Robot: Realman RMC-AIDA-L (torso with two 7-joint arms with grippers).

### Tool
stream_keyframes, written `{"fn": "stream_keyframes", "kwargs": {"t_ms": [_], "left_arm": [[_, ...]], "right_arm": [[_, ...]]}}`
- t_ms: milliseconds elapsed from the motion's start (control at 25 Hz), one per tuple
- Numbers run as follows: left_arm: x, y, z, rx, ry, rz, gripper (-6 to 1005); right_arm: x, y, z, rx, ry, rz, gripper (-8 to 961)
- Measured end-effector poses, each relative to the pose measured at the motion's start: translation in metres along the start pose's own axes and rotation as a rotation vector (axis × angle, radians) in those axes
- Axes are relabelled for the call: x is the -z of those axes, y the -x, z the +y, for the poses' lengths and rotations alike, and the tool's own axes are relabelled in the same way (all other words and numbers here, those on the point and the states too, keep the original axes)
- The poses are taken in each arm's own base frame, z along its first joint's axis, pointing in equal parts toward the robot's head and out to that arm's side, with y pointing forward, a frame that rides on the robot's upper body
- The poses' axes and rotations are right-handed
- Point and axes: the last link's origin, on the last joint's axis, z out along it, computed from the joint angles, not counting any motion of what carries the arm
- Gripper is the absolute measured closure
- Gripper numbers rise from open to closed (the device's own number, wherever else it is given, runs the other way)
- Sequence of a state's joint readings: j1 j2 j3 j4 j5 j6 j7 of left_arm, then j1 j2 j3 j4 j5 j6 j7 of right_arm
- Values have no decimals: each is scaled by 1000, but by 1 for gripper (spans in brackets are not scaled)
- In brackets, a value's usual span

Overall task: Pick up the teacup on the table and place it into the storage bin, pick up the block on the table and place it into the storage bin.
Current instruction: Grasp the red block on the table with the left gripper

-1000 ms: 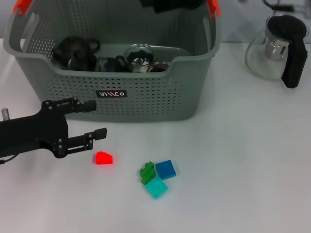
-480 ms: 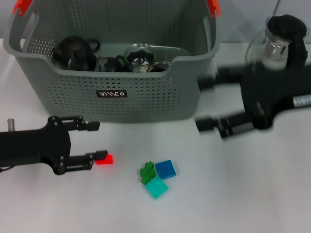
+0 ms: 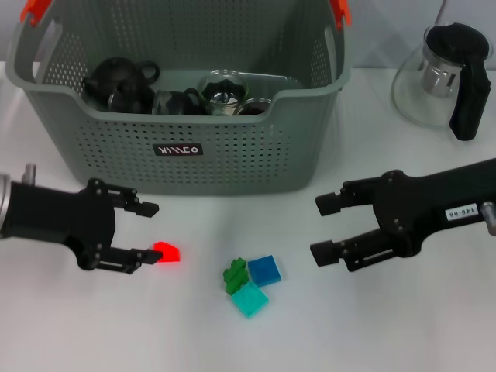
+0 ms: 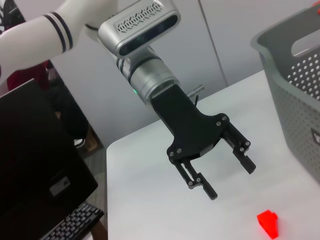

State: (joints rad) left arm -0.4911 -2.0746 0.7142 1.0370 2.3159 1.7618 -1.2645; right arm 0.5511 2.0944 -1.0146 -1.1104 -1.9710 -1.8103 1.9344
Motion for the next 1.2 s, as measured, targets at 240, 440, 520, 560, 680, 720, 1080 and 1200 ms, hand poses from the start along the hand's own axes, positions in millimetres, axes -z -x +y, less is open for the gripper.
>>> {"fn": "stream_keyframes", "kwargs": {"t_ms": [240,440,520,560,680,720,1080,1200], "left_arm": [[-6,-41,-9,-100,33,-201,324],[-27,-61,-3,-165,68,-341,327],[-35,-64,-2,-184,67,-387,328],[-40,-66,-1,-189,66,-415,329],[-53,-69,-1,-196,61,-484,332],[-56,-69,-1,-195,56,-503,332],[-73,-61,-8,-155,46,-604,340],[-78,-59,-11,-143,38,-609,343]], "right_arm": [[-3,4,-4,-21,-10,-4,25],[-5,0,-7,-55,-18,13,25],[-5,-1,-8,-63,-24,21,25],[-5,-1,-8,-65,-26,22,25],[-5,-1,-10,-71,-33,21,25],[-5,-2,-10,-72,-34,20,25],[-7,-4,-12,-77,-32,17,26],[-8,-5,-12,-78,-32,19,26]]}}
